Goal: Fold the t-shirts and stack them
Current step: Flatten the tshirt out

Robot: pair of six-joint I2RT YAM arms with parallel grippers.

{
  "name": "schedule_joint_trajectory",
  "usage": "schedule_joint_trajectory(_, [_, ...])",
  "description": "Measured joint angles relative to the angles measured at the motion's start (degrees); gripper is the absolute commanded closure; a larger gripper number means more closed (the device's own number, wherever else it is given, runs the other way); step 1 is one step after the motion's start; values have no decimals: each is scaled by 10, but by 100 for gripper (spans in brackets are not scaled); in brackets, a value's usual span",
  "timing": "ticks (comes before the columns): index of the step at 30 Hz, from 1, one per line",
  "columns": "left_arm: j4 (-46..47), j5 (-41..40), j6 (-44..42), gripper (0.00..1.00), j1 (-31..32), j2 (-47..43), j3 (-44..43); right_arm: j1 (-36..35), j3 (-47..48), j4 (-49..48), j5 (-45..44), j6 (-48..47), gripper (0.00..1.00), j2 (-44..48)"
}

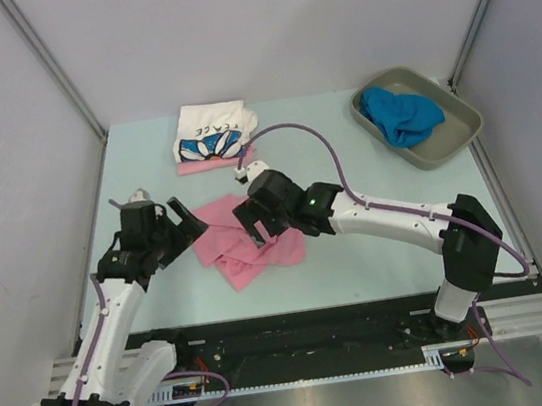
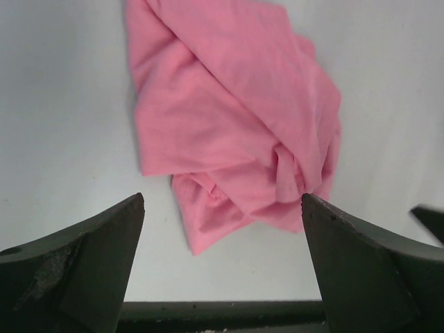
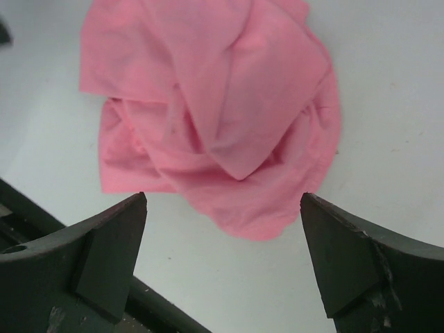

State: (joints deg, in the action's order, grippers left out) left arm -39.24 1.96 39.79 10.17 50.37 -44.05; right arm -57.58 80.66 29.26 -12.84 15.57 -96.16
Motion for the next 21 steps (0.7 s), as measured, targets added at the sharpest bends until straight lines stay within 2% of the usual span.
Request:
schedule_joint_trajectory(6, [30,31,19,0,-96,22,2,-60,6,-7,-7,-29,9,-34])
schedule_joint_trajectory(11, [57,79,28,0,-161,56,29,-84,54,10,-24,-64,16,-106])
schedule_joint_trajectory(15, [62,99,33,0,-179,58,38,-91,101,16,-49,-91,21,-156])
schedule_joint_trajectory(16, [65,102,33,0,-179,57,38,-91,108,16,-54,-98,27,-164])
schedule_joint_trajectory(21, [75,106,33,0,-179,41,39,-87,144,22,-68,-123,37,-202])
